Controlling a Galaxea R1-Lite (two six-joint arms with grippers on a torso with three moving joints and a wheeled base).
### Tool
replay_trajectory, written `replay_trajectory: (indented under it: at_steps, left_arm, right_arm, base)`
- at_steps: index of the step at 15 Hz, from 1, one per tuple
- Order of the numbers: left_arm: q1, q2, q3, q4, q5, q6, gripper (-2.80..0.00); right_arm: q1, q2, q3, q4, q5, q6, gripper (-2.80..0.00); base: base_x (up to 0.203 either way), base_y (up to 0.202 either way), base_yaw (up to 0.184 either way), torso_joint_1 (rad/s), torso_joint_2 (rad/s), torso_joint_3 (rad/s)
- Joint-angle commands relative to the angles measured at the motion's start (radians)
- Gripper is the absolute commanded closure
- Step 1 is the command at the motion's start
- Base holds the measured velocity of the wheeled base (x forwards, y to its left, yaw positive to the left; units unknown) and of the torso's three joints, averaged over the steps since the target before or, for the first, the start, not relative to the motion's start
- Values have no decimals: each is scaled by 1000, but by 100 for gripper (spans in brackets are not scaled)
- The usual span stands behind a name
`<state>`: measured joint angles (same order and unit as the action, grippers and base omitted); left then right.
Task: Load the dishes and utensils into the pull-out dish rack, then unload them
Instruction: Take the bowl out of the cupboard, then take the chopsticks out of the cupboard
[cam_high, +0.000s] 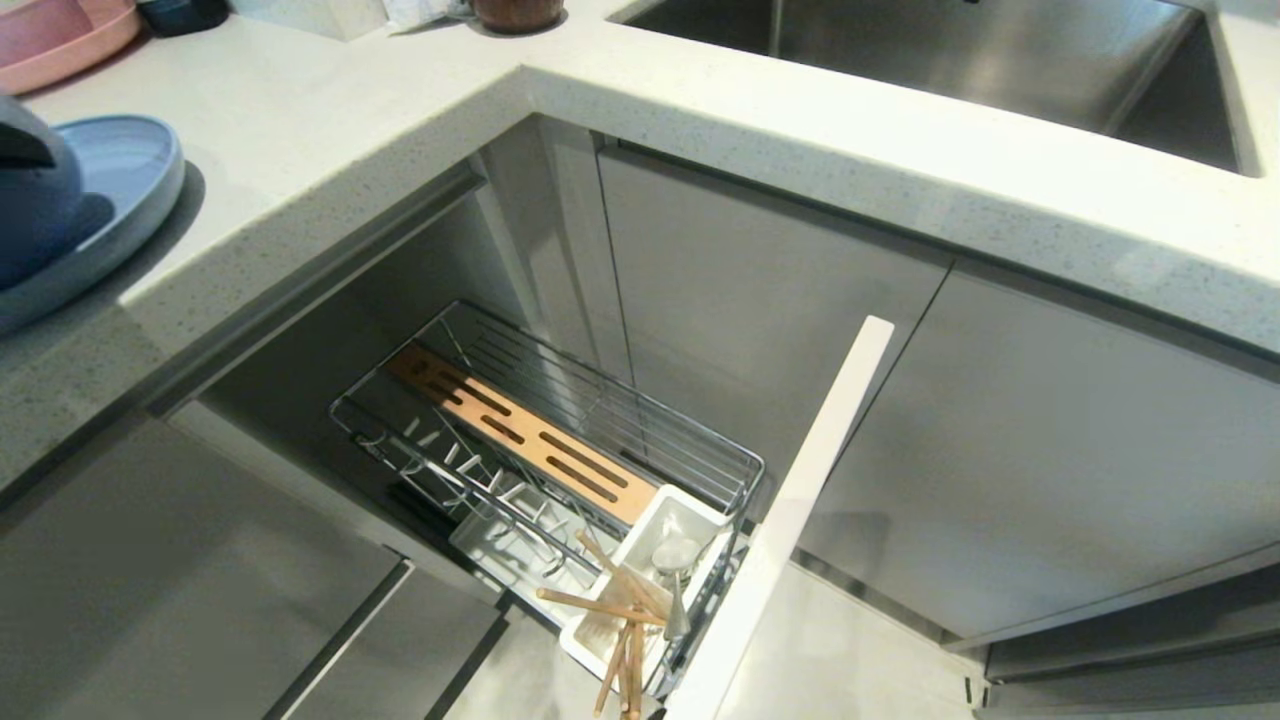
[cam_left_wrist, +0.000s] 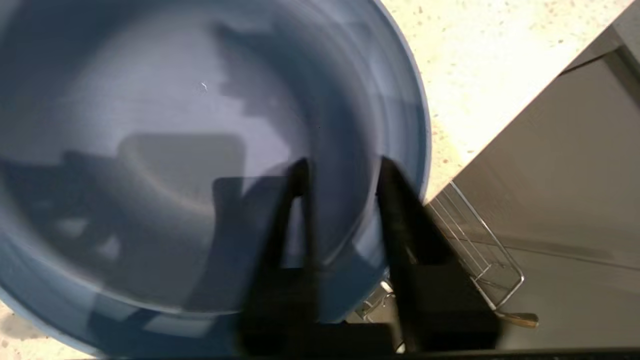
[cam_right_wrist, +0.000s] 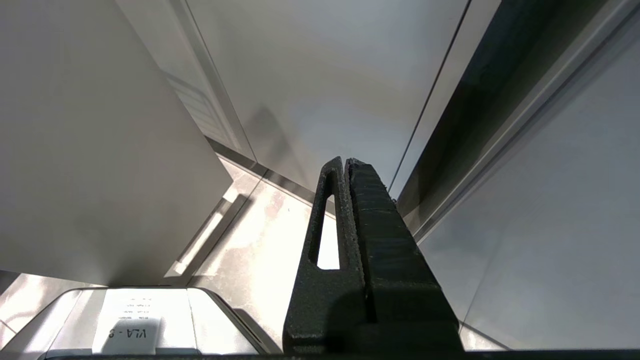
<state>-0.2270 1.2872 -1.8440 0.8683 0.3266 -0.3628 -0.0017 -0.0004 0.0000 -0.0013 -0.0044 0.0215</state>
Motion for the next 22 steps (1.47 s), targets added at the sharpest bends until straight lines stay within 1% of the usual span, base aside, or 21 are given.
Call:
replay_trajectory:
  at_steps: [1,8,10,12,14,15,17,18,19,21,22]
  left_arm:
    - [0,1,0,3,2,-2,-280]
    - [0,-26,-1,-7,0,-7,-280]
    - [0,-54,0,-65,0,-17,-280]
    - [-1,-90,2,-132,-1,-55,-280]
    - [-2,-122,7,-241,-1,-109,-280]
    - [-2,-135,11,-282,-1,-148,-280]
    - [-2,-153,17,-390,-2,-251,-280]
    - [-11,-161,32,-421,-5,-284,-280]
    - [-30,-164,39,-431,-7,-292,0]
    - [-75,-164,49,-437,-28,-324,0]
    - [-104,-164,49,-436,-52,-345,0]
  right_arm:
    - [0,-4,2,0,0,0,0]
    - [0,-3,2,0,0,0,0]
    - [0,-3,2,0,0,0,0]
    - [0,-3,2,0,0,1,0]
    - [0,-4,2,0,0,1,0]
    - [0,-3,2,0,0,0,0]
    - [0,-4,2,0,0,0,0]
    - [0,-3,2,0,0,1,0]
    - [0,-4,2,0,0,0,0]
    - [0,-3,2,0,0,2,0]
    - [0,-3,2,0,0,0,0]
  base:
    - [0,0,0,0,0,0]
    - [0,0,0,0,0,0]
    - [0,0,0,0,0,0]
    - [0,0,0,0,0,0]
    - [0,0,0,0,0,0]
    - [0,0,0,0,0,0]
    - [0,0,0,0,0,0]
    - [0,0,0,0,0,0]
    - [0,0,0,0,0,0]
    - [0,0,0,0,0,0]
    - [0,0,0,0,0,0]
